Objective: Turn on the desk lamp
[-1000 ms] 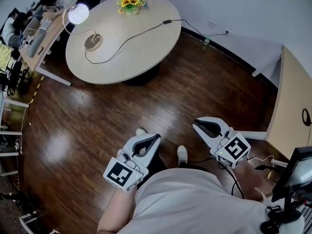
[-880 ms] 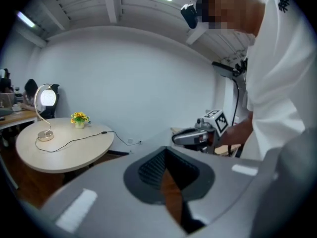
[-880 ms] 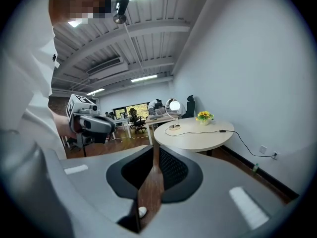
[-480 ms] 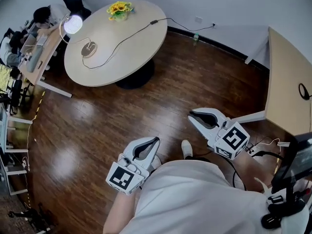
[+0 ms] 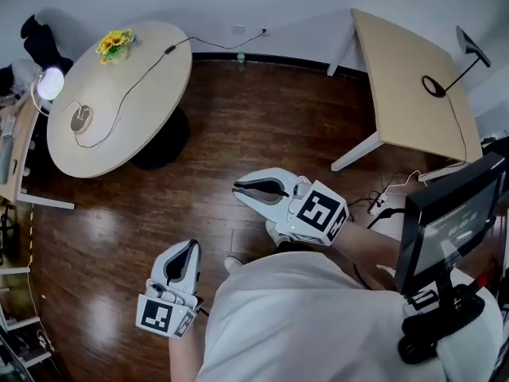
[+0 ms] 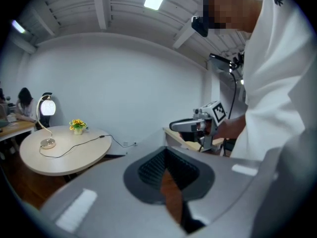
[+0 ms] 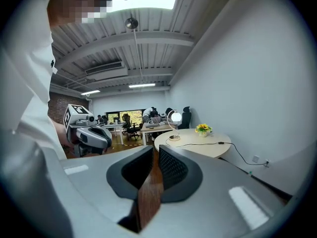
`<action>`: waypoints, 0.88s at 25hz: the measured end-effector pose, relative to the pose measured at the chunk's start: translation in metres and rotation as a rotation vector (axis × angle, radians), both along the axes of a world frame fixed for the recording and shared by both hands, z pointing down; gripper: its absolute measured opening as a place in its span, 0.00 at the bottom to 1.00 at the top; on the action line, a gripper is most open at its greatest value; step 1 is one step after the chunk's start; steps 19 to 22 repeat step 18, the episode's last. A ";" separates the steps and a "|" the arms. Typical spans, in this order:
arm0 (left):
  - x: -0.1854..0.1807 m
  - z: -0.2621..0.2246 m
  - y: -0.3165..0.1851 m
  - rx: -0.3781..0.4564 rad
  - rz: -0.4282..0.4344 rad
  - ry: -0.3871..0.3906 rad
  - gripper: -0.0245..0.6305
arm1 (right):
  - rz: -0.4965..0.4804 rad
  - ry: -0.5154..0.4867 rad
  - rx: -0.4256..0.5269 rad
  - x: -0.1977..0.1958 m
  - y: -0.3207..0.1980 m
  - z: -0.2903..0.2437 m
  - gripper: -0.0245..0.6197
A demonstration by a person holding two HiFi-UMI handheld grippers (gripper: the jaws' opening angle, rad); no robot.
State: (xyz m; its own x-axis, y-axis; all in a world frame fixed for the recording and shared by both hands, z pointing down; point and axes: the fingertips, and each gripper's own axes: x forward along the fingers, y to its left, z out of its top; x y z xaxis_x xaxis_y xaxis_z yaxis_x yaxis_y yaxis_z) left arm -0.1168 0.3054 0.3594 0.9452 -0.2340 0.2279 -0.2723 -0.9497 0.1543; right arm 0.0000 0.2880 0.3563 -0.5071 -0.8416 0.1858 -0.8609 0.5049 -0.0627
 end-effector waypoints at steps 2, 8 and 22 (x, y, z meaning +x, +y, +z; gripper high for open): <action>0.003 0.002 0.000 -0.002 0.010 0.001 0.07 | 0.003 0.003 -0.008 0.000 0.000 -0.001 0.09; 0.008 -0.001 -0.001 0.004 0.035 -0.004 0.07 | 0.029 0.002 -0.013 0.003 -0.001 0.004 0.09; 0.006 0.004 0.001 -0.001 0.039 -0.011 0.07 | 0.023 0.002 -0.011 0.000 0.000 -0.003 0.09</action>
